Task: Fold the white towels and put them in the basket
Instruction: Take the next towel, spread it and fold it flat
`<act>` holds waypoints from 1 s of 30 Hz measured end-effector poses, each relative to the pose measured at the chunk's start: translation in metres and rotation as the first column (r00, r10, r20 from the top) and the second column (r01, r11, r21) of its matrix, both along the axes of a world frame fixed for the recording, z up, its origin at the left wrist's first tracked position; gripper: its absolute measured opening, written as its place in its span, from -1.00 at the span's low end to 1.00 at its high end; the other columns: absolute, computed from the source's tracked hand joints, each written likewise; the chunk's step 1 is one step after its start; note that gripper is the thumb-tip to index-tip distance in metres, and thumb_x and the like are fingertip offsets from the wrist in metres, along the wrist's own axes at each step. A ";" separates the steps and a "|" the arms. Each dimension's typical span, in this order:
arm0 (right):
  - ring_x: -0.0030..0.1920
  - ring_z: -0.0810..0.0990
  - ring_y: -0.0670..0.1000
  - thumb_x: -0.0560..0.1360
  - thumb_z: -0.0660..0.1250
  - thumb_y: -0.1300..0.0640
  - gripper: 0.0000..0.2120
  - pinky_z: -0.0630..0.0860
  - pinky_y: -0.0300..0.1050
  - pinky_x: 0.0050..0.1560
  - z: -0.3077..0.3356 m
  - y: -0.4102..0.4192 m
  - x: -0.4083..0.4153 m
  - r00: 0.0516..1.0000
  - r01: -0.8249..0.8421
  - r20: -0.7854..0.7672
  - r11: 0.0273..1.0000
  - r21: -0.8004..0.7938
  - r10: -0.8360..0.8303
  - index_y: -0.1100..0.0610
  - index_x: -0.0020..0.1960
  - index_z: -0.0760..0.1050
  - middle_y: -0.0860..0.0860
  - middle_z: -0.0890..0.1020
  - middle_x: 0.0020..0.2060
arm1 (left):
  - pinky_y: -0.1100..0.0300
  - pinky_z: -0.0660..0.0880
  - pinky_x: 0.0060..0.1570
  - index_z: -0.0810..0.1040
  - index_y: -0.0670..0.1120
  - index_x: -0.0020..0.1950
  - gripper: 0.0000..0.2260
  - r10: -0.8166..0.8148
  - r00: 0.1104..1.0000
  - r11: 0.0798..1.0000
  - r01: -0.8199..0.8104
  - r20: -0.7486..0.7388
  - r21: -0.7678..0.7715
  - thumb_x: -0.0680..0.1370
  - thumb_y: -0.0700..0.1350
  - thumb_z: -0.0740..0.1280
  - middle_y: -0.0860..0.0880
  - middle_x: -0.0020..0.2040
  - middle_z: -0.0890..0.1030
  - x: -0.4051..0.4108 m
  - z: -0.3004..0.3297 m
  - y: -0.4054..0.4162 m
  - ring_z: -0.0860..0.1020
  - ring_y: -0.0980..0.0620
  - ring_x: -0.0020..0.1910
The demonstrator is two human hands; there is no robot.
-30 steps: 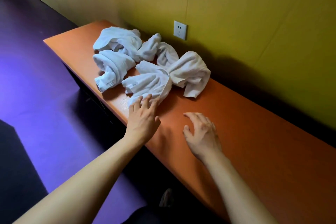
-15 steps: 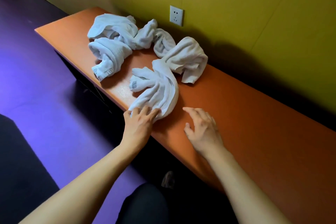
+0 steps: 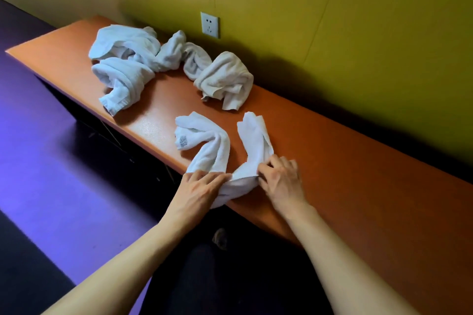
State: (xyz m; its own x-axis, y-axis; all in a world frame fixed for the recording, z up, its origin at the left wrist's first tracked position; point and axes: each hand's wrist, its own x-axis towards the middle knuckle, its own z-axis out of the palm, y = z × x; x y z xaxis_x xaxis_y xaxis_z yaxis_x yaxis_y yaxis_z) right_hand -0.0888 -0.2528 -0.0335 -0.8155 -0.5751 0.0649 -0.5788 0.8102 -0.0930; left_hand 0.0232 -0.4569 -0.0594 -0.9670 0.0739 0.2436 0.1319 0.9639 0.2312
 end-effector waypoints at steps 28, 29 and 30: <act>-0.16 0.61 0.25 0.43 0.49 0.24 -0.90 0.39 0.08 -0.14 0.155 0.307 0.066 0.947 0.234 -0.280 0.938 0.256 -0.159 0.23 -0.08 0.63 0.21 0.59 -0.20 | -0.06 0.46 -0.09 0.56 -0.11 0.15 -0.74 0.398 0.915 0.917 -0.399 0.062 0.007 0.57 -0.35 0.19 -0.17 0.14 0.59 -0.071 0.089 0.042 0.45 -0.28 0.10; -0.13 0.60 0.27 0.45 0.47 0.21 -0.90 0.38 0.09 -0.13 0.155 0.313 0.071 0.921 0.322 -0.312 0.909 0.266 -0.235 0.23 -0.07 0.63 0.22 0.60 -0.18 | -0.06 0.44 -0.09 0.57 -0.10 0.17 -0.72 0.403 0.915 0.914 -0.404 0.016 0.041 0.59 -0.33 0.15 -0.17 0.15 0.58 -0.069 0.094 0.044 0.44 -0.28 0.10; -0.09 0.58 0.27 0.48 0.45 0.17 -0.88 0.37 0.09 -0.11 0.156 0.319 0.074 0.888 0.413 -0.333 0.869 0.272 -0.317 0.23 -0.06 0.63 0.23 0.61 -0.15 | -0.07 0.43 -0.09 0.57 -0.09 0.19 -0.70 0.402 0.915 0.915 -0.400 -0.030 0.058 0.61 -0.30 0.12 -0.17 0.16 0.58 -0.067 0.101 0.046 0.44 -0.29 0.11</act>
